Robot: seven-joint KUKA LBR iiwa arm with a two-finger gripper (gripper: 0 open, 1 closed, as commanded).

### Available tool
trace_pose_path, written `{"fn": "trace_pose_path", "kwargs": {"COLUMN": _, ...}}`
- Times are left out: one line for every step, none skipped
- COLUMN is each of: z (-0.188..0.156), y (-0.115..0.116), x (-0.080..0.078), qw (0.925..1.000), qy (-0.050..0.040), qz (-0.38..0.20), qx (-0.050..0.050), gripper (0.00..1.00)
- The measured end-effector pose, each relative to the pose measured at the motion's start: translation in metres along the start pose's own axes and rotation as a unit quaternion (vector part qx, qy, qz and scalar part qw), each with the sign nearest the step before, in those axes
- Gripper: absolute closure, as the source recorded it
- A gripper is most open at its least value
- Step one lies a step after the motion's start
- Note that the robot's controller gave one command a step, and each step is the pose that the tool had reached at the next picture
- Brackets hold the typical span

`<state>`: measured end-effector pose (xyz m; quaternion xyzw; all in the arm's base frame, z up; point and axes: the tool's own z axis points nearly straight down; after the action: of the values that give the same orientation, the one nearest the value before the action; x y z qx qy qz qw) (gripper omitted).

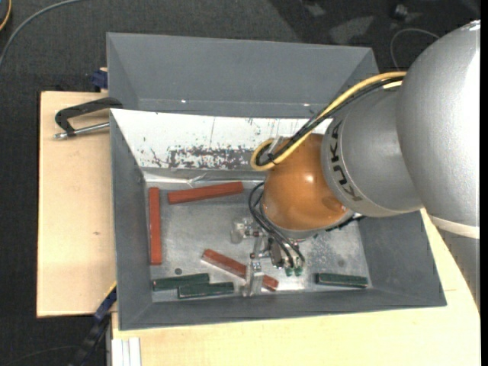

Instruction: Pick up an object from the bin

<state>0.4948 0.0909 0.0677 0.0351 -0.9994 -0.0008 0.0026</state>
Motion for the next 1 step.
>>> {"fn": "trace_pose_path", "kwargs": {"z": -0.0029, "y": -0.0017, "x": -0.0011, "qw": 1.0000, "qy": -0.0022, "qz": 0.001, "qx": 0.000, "gripper": 1.00}}
